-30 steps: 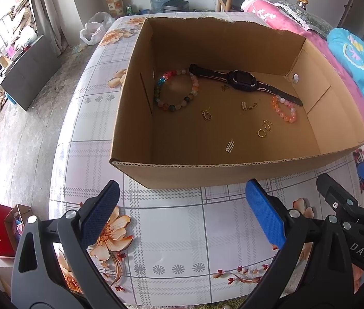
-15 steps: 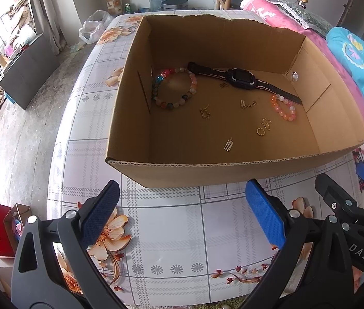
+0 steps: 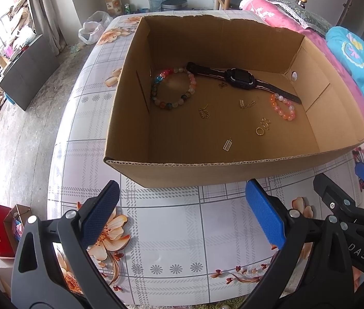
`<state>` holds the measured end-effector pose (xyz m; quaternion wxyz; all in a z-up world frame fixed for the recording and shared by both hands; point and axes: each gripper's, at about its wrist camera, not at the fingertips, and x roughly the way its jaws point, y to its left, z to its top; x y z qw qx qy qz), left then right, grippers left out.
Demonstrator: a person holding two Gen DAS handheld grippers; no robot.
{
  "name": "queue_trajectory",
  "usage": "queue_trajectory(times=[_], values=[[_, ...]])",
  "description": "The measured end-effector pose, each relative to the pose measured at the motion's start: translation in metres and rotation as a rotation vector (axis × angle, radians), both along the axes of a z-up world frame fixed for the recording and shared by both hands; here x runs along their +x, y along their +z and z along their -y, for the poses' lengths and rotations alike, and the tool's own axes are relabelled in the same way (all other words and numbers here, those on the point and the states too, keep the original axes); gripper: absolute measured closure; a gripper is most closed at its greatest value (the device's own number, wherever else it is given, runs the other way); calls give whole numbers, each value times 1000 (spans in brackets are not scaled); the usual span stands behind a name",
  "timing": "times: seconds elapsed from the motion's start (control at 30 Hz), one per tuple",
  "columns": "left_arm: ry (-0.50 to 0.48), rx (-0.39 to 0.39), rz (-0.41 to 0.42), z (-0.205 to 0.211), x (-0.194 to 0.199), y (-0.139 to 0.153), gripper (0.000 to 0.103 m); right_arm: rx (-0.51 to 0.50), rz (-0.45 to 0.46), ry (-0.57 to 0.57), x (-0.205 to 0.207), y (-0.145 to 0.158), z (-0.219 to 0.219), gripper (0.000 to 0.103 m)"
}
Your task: Organize jewelry
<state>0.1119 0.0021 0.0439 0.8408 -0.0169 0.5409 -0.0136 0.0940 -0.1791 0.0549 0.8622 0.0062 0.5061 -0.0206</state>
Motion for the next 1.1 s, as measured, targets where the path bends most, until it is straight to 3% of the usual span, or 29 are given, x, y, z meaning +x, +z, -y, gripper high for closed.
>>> queue_trajectory(times=[1.1], values=[[0, -4, -15, -3, 4, -4, 9, 0, -6, 2, 3, -4, -1, 7]])
